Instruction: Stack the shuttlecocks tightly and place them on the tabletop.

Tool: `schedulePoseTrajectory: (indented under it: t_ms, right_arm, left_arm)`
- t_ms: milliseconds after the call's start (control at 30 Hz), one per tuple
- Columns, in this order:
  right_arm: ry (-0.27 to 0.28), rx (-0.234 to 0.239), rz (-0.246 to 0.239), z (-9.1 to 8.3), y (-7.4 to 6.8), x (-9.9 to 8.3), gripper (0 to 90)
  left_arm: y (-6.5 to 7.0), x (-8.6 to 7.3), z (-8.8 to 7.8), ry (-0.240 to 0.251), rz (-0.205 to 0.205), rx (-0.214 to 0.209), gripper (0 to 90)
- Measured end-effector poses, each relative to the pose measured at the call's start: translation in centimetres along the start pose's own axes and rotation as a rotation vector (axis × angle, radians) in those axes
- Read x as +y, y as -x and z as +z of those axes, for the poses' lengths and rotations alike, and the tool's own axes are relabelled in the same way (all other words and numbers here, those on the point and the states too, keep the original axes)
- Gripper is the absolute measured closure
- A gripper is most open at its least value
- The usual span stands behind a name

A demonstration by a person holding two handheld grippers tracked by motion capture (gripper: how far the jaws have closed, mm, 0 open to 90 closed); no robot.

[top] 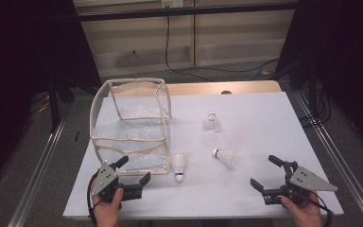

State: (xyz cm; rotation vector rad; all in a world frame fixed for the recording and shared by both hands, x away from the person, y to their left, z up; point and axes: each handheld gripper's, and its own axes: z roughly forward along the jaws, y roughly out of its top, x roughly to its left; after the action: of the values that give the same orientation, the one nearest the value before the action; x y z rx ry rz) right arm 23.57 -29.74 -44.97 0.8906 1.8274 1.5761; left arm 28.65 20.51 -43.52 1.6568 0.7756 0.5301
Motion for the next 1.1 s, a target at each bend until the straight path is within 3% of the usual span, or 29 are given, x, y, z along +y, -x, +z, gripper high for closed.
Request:
schedulePoseTrajectory:
  t_ms: [1100]
  right_arm:
    - [-0.009,0.008,-0.009,0.1,-0.1,0.0,0.0]
  left_arm:
    - [2.5,0.7,1.7,-0.022,-0.009,-0.099,1.8]
